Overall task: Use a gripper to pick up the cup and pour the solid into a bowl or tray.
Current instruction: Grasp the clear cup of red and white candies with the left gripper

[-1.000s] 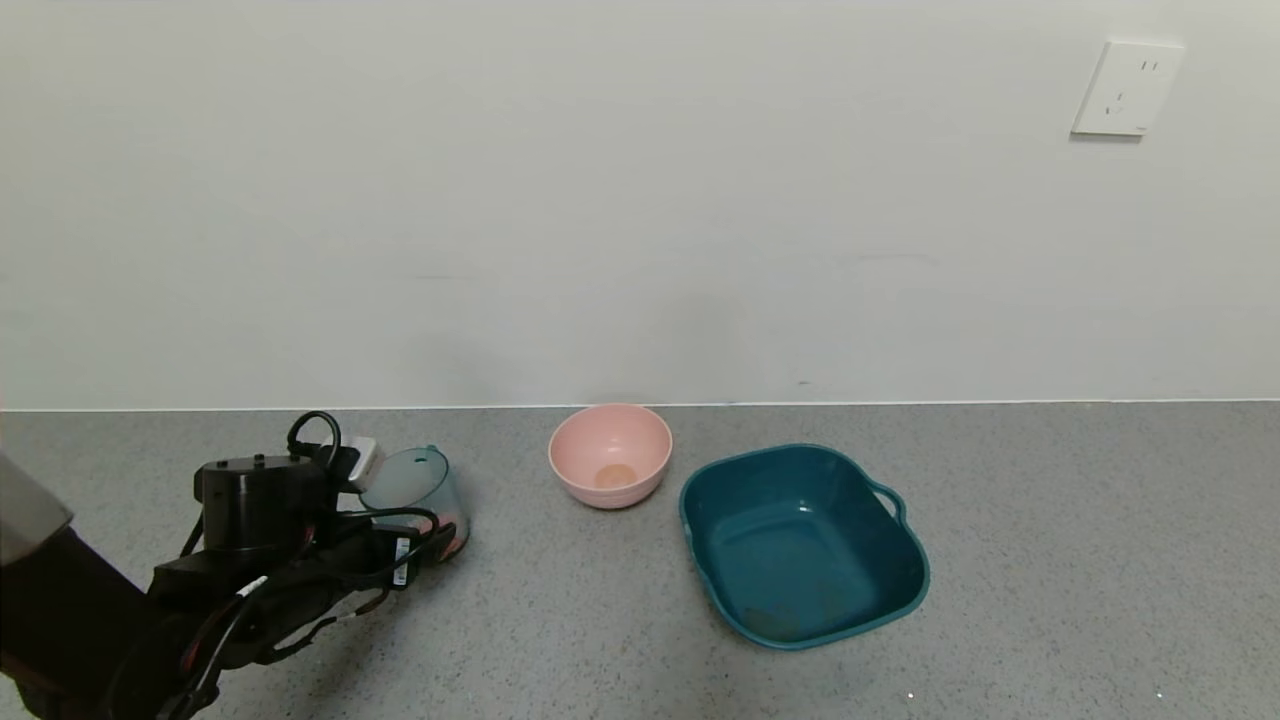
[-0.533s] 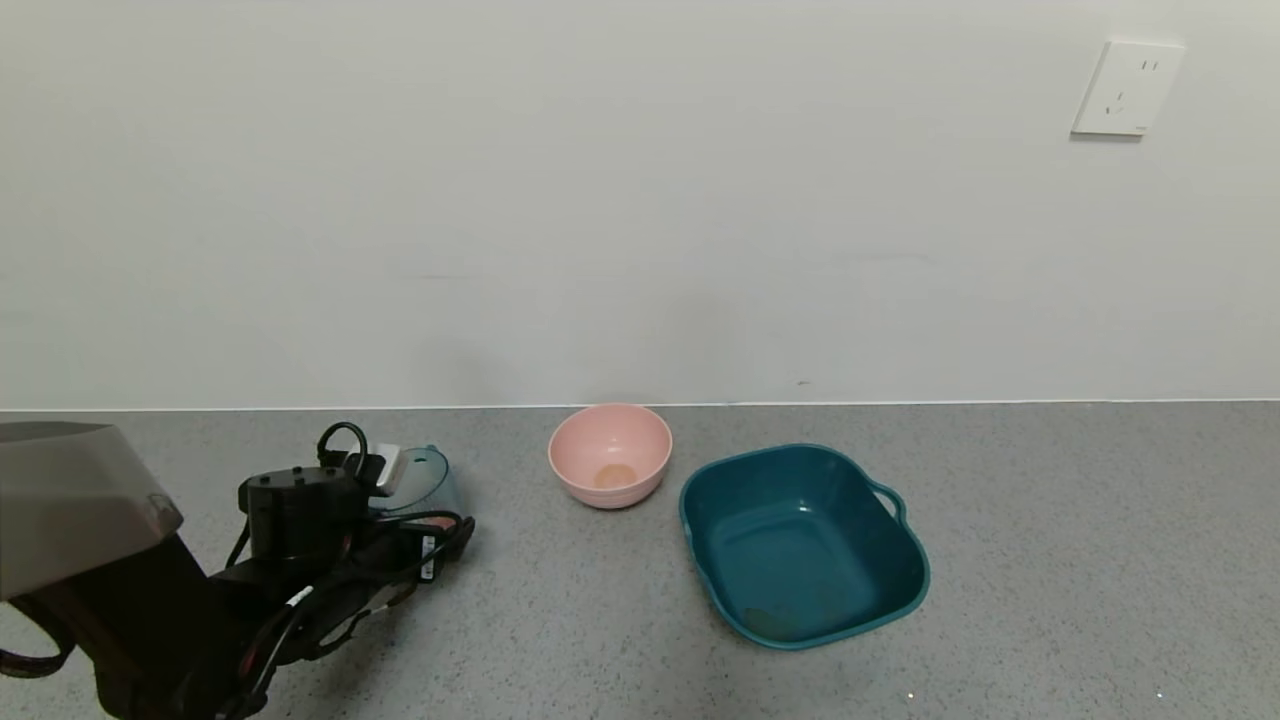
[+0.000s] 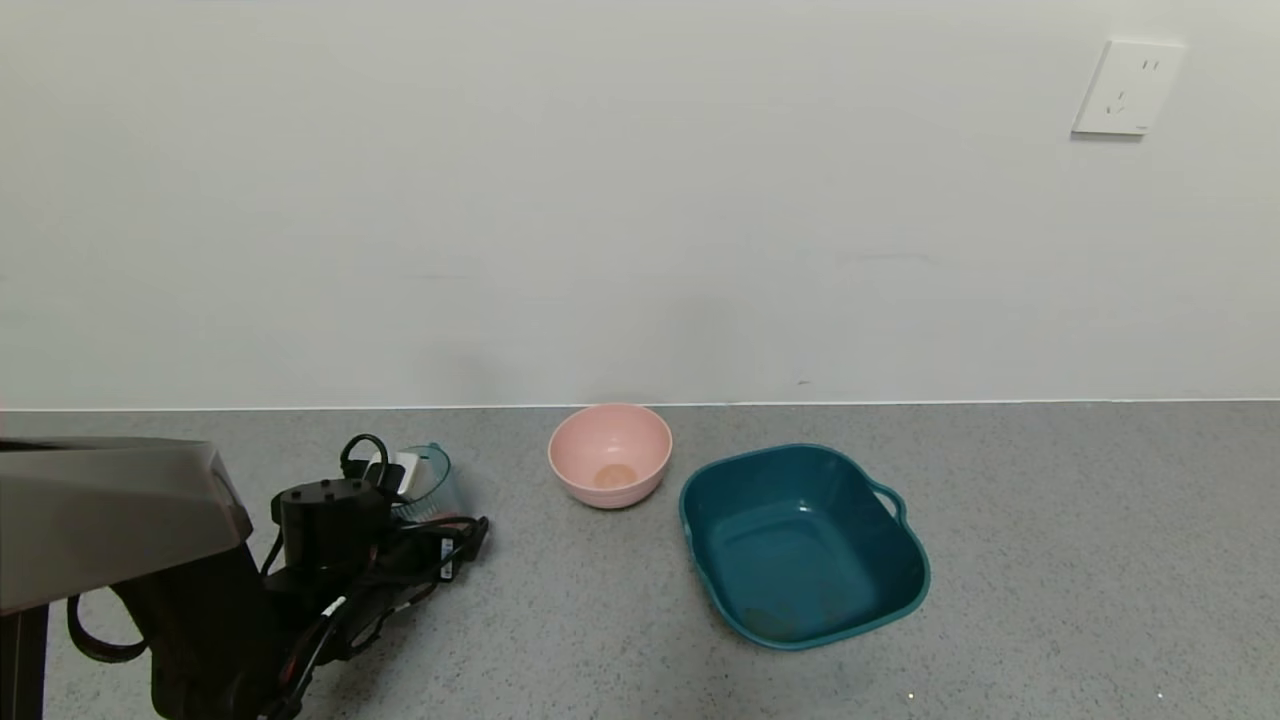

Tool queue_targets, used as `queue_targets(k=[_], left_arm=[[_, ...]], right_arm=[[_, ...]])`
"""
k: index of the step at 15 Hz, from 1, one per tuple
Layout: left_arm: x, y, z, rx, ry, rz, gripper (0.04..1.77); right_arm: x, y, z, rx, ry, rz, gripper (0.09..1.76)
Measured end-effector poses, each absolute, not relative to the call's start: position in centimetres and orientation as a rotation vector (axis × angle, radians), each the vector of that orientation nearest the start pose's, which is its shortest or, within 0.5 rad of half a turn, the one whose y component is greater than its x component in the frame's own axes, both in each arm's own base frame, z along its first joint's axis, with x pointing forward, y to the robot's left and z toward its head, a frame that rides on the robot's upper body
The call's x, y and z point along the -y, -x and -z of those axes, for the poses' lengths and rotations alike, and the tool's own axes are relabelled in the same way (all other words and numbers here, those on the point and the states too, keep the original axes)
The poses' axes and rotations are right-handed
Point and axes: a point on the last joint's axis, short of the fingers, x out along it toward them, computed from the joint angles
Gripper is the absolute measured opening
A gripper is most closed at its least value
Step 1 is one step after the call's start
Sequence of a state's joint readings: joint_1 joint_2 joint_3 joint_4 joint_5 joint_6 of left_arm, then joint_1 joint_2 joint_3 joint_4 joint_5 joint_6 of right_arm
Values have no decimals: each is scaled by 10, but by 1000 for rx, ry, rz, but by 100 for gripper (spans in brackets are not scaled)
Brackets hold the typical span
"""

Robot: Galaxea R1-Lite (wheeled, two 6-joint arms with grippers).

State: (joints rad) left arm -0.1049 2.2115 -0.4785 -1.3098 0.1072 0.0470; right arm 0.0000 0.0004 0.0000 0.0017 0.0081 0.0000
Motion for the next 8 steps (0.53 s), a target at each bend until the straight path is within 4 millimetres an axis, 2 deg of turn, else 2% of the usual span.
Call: queue_targets(k=[8], left_arm=[[30, -327, -7, -365, -91, -23, 172]], right_arm=[[0, 23, -75, -2, 0, -8, 171]])
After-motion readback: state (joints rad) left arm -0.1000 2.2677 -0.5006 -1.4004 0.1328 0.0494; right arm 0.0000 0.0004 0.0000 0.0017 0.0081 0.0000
